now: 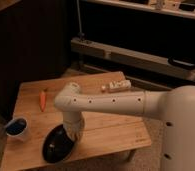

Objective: Drag the ceramic bowl in a circle

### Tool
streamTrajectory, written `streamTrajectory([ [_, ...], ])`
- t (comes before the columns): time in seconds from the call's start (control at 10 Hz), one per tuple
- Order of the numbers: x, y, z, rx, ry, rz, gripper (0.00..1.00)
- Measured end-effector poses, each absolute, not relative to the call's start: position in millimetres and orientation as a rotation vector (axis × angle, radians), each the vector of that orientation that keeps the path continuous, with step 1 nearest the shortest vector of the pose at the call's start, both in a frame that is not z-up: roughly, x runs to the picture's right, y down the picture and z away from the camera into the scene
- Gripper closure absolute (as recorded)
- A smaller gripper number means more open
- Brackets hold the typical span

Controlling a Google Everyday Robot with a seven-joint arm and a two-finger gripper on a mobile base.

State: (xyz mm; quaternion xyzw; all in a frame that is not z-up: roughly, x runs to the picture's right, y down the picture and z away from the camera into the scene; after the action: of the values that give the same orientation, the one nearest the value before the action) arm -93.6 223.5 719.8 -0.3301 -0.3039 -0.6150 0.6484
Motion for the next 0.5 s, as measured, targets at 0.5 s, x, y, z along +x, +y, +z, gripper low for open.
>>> streamTrajectory([
  [0.5,-27.6,164.7,772.8,-0.777,-0.538,-1.183,1.0],
])
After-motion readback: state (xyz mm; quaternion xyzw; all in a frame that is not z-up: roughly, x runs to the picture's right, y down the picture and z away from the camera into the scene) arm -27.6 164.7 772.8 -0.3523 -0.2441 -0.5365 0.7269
